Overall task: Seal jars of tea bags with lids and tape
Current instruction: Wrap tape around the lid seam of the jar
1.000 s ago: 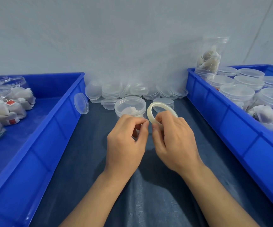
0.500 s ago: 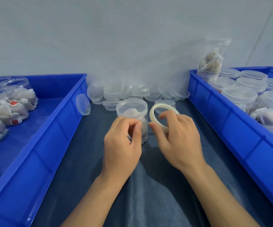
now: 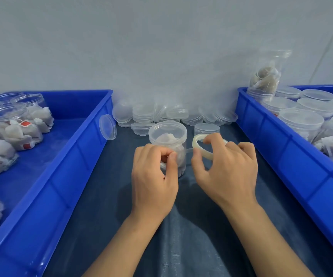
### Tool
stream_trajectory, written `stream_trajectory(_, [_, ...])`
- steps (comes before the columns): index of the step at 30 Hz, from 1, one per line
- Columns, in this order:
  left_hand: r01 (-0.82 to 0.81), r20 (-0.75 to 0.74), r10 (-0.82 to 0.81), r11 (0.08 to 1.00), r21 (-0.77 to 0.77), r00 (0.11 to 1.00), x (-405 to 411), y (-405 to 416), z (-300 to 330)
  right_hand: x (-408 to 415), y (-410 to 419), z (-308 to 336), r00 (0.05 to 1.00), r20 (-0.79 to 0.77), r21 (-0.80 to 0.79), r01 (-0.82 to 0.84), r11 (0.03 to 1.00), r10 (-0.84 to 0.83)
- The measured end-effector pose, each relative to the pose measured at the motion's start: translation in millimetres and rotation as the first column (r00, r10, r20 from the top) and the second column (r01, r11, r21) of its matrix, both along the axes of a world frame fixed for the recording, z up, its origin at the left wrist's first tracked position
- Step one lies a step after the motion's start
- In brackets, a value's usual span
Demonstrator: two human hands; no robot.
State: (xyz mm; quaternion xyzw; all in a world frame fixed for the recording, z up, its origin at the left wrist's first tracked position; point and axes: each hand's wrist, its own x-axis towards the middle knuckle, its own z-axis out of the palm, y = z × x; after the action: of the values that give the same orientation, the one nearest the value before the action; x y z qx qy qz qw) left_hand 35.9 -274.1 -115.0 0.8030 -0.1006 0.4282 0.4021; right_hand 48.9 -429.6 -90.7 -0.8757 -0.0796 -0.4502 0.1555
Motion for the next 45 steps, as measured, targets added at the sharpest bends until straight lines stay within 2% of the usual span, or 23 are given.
stream_trajectory(5, [-0.137, 0.025, 0.139, 0.988, -0.076, 0.99, 0.6, -0.6, 0.8, 1.3, 5.8, 0.8, 0.999, 0.051, -0.062, -0.007, 0.998, 0.01])
stream_trajectory(8, [-0.059, -0.036, 0.054, 0.984, -0.17, 0.998, 1.4, 0.1, 0.1, 2.0, 7.8, 0.6, 0.998, 0.053, -0.1, -0.019, 0.995, 0.024])
stream_trajectory(13, [0.018, -0.043, -0.03, 0.97, -0.244, 0.999, 4.9, 2.5, 0.7, 2.3, 9.1, 2.0, 0.998, 0.059, -0.103, -0.011, 0.995, 0.017])
stream_trajectory(18, [-0.017, -0.044, 0.006, 0.971, -0.239, 0.999, 8.0, 2.9, 0.7, 2.2, 12.8, 3.8, 0.997, 0.08, -0.159, 0.027, 0.987, -0.015])
stream_trajectory(26, [-0.026, -0.001, 0.026, 0.977, -0.21, 1.0, 9.7, 1.7, 1.1, 1.5, 14.6, 4.5, 0.992, 0.122, -0.165, 0.055, 0.985, -0.035])
stream_trajectory(42, [0.009, -0.027, -0.016, 0.965, -0.262, 1.0, 13.1, 1.3, -0.7, 3.1, 16.3, 3.5, 0.983, 0.171, -0.172, 0.093, 0.981, -0.063])
stream_trajectory(45, [0.066, -0.028, -0.079, 0.944, -0.324, 0.996, 15.3, 6.0, 0.1, 3.5, 16.0, 3.0, 0.98, 0.183, -0.169, 0.105, 0.98, -0.074])
